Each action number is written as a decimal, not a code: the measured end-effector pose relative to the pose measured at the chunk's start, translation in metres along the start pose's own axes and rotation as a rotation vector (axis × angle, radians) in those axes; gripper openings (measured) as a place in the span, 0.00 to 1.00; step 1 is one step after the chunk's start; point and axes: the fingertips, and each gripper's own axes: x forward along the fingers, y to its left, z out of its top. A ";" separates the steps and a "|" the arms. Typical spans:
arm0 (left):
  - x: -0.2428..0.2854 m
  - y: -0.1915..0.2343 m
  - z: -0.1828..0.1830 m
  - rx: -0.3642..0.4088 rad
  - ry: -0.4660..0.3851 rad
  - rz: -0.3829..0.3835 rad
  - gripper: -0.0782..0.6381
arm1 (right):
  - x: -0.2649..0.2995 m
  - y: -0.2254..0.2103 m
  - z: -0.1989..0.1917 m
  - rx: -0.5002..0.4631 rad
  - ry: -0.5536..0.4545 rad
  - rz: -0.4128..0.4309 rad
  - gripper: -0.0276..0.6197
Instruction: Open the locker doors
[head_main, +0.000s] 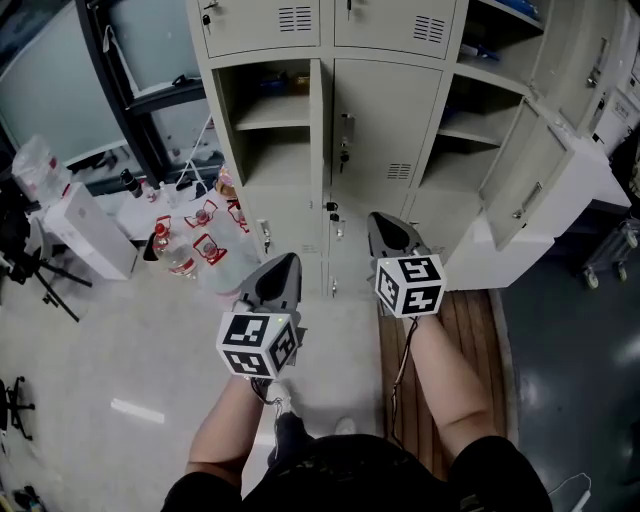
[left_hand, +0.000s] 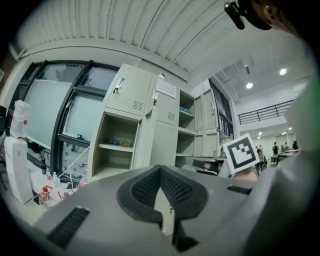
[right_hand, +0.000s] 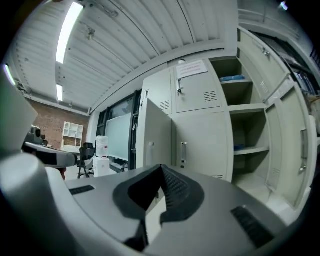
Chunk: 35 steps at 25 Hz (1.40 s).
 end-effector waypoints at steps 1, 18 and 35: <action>-0.002 -0.007 0.000 0.000 0.000 0.002 0.11 | -0.013 -0.010 0.002 0.007 0.001 -0.013 0.04; -0.025 -0.091 0.023 0.061 0.005 -0.145 0.11 | -0.175 -0.068 0.037 0.042 -0.047 -0.254 0.04; -0.151 -0.040 0.020 0.044 0.024 -0.264 0.11 | -0.253 0.073 0.029 0.037 -0.021 -0.417 0.04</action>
